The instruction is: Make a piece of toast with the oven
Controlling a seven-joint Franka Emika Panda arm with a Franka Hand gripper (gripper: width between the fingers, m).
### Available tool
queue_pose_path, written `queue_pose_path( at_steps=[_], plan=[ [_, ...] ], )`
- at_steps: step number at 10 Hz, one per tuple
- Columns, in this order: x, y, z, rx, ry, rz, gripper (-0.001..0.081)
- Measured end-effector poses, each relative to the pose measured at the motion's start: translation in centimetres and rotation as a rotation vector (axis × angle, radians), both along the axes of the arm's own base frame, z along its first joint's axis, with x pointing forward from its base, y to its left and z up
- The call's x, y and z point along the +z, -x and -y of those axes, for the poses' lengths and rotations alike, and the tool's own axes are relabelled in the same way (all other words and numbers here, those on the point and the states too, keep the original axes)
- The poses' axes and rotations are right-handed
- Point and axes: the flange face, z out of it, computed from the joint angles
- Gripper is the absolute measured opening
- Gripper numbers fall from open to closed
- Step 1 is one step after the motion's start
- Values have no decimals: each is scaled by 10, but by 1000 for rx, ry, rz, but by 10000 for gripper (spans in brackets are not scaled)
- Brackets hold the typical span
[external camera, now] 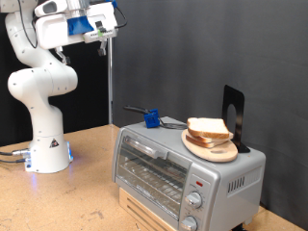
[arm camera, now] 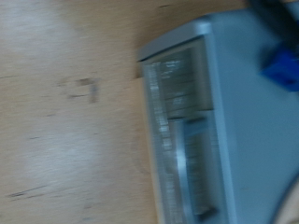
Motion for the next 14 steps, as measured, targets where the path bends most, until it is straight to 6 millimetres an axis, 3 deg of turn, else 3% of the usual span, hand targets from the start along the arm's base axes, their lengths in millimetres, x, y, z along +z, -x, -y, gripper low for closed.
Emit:
queue_pose_path(
  at_steps=[2, 5, 7, 9, 12, 14],
  plan=[
    [5, -7, -1, -28, -126, -6, 808],
    [-3, -48, -5, -82, -172, 58, 808],
    [-21, -71, -10, 3, -128, 65, 808],
    [-51, -87, -18, 91, -58, 23, 808],
    [-88, -94, -31, 129, -2, -3, 808],
    [-100, -93, -38, 123, 6, 6, 808]
  ],
)
